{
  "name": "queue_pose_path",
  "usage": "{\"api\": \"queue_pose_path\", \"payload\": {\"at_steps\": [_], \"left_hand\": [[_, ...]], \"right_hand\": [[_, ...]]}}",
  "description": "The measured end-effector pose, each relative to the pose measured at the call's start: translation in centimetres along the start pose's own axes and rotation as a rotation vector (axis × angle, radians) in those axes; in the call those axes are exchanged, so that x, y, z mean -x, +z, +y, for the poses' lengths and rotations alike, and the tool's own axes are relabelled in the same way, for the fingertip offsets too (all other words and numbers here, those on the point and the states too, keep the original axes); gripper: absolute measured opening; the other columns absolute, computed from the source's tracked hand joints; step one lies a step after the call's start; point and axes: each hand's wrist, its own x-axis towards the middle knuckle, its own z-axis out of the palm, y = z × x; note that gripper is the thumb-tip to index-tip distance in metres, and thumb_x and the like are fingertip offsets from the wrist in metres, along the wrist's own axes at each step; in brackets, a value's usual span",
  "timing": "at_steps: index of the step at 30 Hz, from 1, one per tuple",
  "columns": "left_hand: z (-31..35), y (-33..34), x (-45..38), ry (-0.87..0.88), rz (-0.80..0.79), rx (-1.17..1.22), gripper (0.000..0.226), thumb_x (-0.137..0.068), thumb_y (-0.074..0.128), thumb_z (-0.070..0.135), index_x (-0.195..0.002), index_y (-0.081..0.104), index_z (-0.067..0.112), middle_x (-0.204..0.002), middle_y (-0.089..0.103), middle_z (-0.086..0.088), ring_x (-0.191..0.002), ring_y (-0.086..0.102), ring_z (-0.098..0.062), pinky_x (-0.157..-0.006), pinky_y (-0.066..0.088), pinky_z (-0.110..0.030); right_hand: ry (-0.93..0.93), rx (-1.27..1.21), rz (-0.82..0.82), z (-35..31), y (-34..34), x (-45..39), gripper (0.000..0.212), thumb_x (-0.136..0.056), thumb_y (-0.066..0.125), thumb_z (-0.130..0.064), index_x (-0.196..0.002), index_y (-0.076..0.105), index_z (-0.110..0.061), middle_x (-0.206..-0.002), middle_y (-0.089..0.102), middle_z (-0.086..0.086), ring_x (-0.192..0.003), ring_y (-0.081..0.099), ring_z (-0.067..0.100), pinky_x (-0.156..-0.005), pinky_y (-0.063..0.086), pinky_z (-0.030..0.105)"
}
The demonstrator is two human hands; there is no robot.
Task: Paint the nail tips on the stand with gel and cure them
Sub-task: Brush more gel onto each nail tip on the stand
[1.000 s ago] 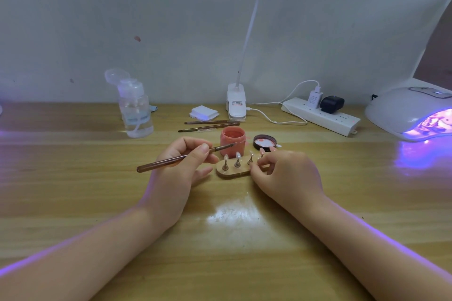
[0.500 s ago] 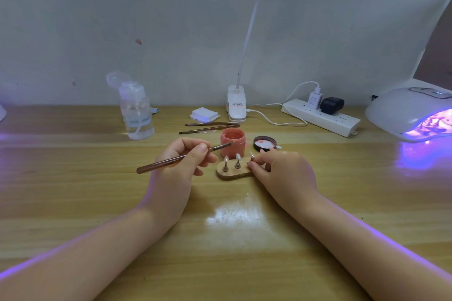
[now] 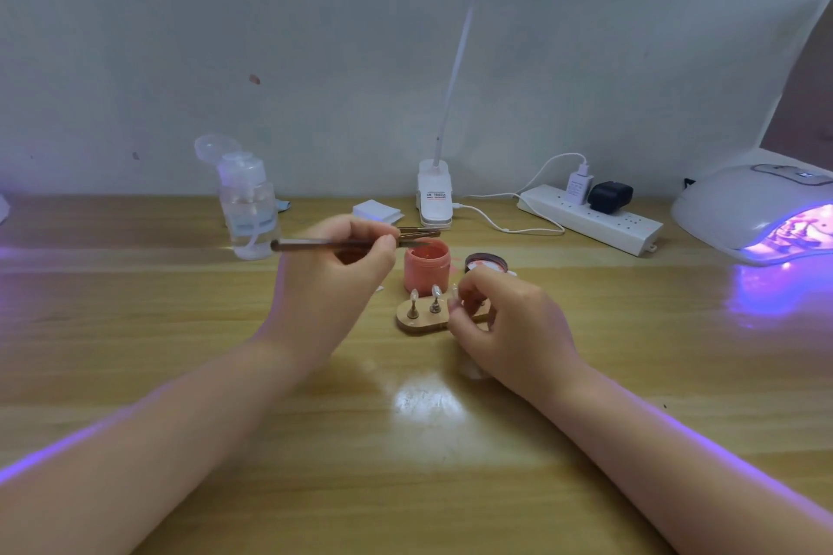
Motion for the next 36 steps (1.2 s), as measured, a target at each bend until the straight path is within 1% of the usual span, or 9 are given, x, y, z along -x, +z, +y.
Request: {"api": "queue_pose_path", "payload": {"at_steps": [4, 8, 11, 15, 20, 23, 26, 30, 36], "left_hand": [[1.0, 0.5, -3.3, 0.038, -0.025, -0.248, 0.015, -0.085, 0.065, 0.015, -0.074, 0.072, 0.024, -0.06, 0.068, 0.011, -0.052, 0.055, 0.002, -0.05, 0.04, -0.011], [1.5, 1.5, -6.4, 0.057, -0.184, -0.521, 0.019, -0.081, 0.057, 0.014, -0.071, 0.069, 0.004, -0.062, 0.065, -0.011, -0.053, 0.053, -0.017, -0.054, 0.044, -0.032], [1.4, 2.5, -7.9, 0.031, -0.276, -0.626, 0.021, -0.079, 0.056, 0.013, -0.063, 0.065, 0.003, -0.061, 0.063, -0.012, -0.056, 0.049, -0.017, -0.056, 0.039, -0.03], [1.6, 3.7, -9.0, -0.083, -0.344, -0.721, 0.034, -0.078, 0.055, 0.012, -0.05, 0.037, 0.014, -0.048, 0.034, -0.001, -0.048, 0.032, -0.018, -0.047, 0.025, -0.025], [0.8, 4.2, -9.1, -0.2, -0.475, -0.742, 0.015, -0.082, 0.061, 0.016, -0.079, 0.067, 0.003, -0.076, 0.062, -0.011, -0.067, 0.048, -0.02, -0.06, 0.036, -0.03], [0.4, 4.1, -9.2, -0.238, -0.476, -0.703, 0.018, -0.082, 0.065, 0.017, -0.088, 0.07, 0.0, -0.09, 0.068, -0.013, -0.073, 0.051, -0.02, -0.065, 0.038, -0.031], [0.3, 3.5, -9.7, -0.297, -0.351, -0.565, 0.013, -0.081, 0.065, 0.013, -0.082, 0.071, 0.001, -0.079, 0.069, -0.01, -0.071, 0.056, -0.021, -0.066, 0.041, -0.028], [0.2, 2.1, -10.4, -0.491, -0.198, -0.249, 0.009, -0.085, 0.063, 0.015, -0.082, 0.069, 0.009, -0.056, 0.068, 0.004, -0.049, 0.054, -0.009, -0.045, 0.039, -0.016], [-1.6, 0.3, -9.5, -0.714, -0.125, -0.014, 0.011, -0.089, 0.058, 0.019, -0.08, 0.064, 0.016, -0.055, 0.068, 0.008, -0.039, 0.055, -0.004, -0.041, 0.039, -0.012]], "right_hand": [[-0.06, -0.094, 0.019, 0.1, 0.0, 0.1, 0.013, -0.077, 0.071, -0.012, -0.075, 0.059, -0.017, -0.07, 0.056, -0.017, -0.05, 0.044, 0.003, -0.051, 0.043, 0.029], [-0.078, -0.15, 0.035, 0.3, 0.0, -0.1, 0.012, -0.077, 0.073, -0.009, -0.073, 0.062, -0.014, -0.067, 0.054, -0.019, -0.051, 0.049, 0.013, -0.053, 0.042, 0.025], [-0.094, -0.161, 0.033, 0.4, 0.0, -0.2, 0.01, -0.079, 0.075, -0.011, -0.073, 0.067, -0.013, -0.066, 0.059, -0.013, -0.051, 0.05, 0.014, -0.053, 0.043, 0.024], [-0.092, -0.176, 0.03, 0.5, -0.1, -0.2, 0.008, -0.077, 0.076, -0.008, -0.075, 0.07, -0.013, -0.068, 0.064, -0.011, -0.051, 0.051, 0.013, -0.055, 0.045, 0.028], [-0.081, -0.199, 0.035, 0.5, -0.2, -0.2, 0.008, -0.077, 0.076, -0.007, -0.074, 0.07, -0.012, -0.067, 0.062, -0.013, -0.052, 0.051, 0.014, -0.055, 0.045, 0.029], [-0.081, -0.205, 0.031, 0.4, -0.2, -0.3, 0.008, -0.077, 0.075, -0.006, -0.074, 0.07, -0.012, -0.067, 0.063, -0.011, -0.053, 0.052, 0.015, -0.056, 0.045, 0.029], [-0.084, -0.213, 0.025, 0.5, -0.3, -0.2, 0.008, -0.077, 0.074, -0.005, -0.075, 0.07, -0.012, -0.068, 0.062, -0.012, -0.055, 0.053, 0.016, -0.055, 0.044, 0.026], [-0.08, -0.206, 0.014, 0.5, -0.2, -0.3, 0.008, -0.077, 0.074, -0.005, -0.077, 0.071, -0.012, -0.068, 0.062, -0.013, -0.058, 0.054, 0.015, -0.055, 0.042, 0.02], [-0.047, -0.222, -0.037, 0.6, -0.2, -0.2, 0.008, -0.078, 0.073, -0.007, -0.078, 0.071, -0.015, -0.067, 0.058, -0.022, -0.057, 0.054, 0.012, -0.056, 0.041, 0.016]]}}
